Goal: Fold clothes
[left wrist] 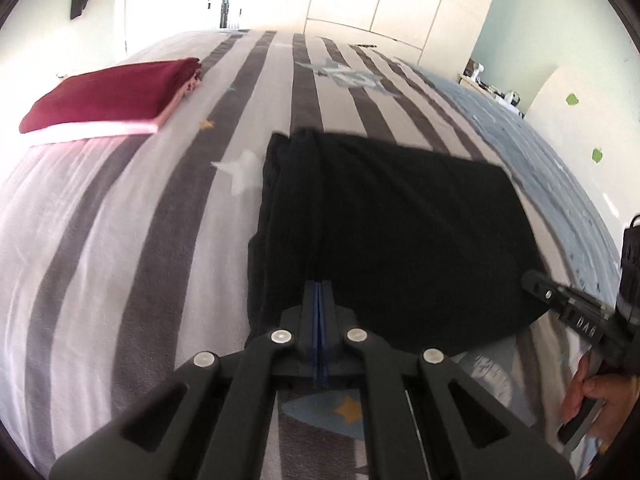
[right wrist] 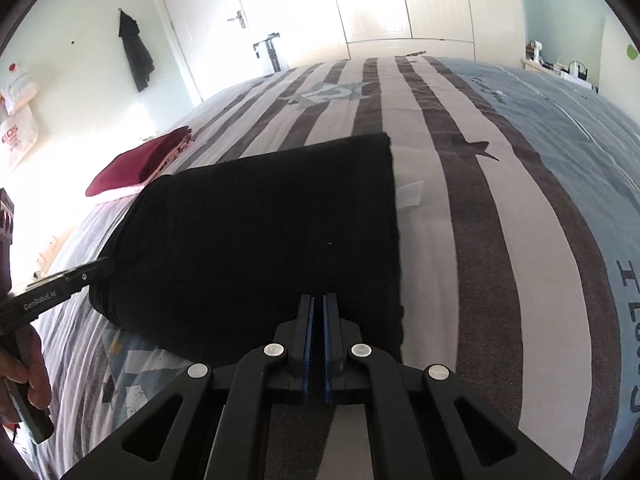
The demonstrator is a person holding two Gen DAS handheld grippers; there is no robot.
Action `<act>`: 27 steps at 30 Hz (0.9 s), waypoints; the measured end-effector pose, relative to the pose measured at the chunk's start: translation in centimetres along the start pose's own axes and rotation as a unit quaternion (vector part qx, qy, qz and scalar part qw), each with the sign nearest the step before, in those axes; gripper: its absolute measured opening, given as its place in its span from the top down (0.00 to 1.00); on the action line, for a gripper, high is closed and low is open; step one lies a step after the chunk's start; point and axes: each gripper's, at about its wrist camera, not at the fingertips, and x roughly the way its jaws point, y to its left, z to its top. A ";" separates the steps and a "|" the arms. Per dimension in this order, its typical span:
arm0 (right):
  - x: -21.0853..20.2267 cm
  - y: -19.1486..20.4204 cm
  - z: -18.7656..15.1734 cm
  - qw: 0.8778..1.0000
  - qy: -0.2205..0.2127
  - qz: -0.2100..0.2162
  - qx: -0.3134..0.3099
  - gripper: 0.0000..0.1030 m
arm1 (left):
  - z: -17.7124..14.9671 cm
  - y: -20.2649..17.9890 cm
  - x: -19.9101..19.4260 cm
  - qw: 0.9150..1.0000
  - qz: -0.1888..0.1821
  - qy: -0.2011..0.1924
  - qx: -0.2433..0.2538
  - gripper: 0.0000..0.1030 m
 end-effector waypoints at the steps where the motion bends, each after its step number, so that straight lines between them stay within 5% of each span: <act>1: 0.3 -0.3 -0.2 1.000 0.001 0.004 0.006 1.00 | 0.0 0.3 0.3 1.000 -0.002 0.002 -0.001 0.98; 6: 0.1 -1.0 0.3 1.000 -0.001 0.010 0.018 1.00 | 0.4 1.3 1.0 1.000 -0.006 0.004 -0.002 0.98; 12: -0.2 -2.2 2.7 0.999 -0.006 -0.033 0.039 1.00 | 3.9 3.5 0.6 0.998 0.029 -0.026 -0.047 0.98; 13: -0.2 -2.1 3.5 0.998 -0.009 -0.042 0.038 0.94 | 4.7 3.8 0.8 0.998 0.029 -0.030 -0.054 0.98; 18: 0.8 0.4 8.4 0.999 -0.037 -0.017 0.000 0.94 | 8.4 1.9 3.2 0.999 -0.004 -0.039 -0.009 0.98; 20: 2.2 1.4 10.2 0.999 -0.040 0.003 -0.008 0.94 | 9.5 1.0 4.6 0.999 -0.013 -0.035 0.006 0.98; 23: 5.4 2.2 11.8 1.000 -0.024 0.015 -0.011 0.94 | 9.6 0.6 7.7 1.000 0.020 -0.001 0.022 0.98; 27: 9.3 1.4 11.2 1.000 0.014 0.005 -0.001 0.97 | 9.4 3.3 9.4 0.999 0.042 0.011 -0.008 0.98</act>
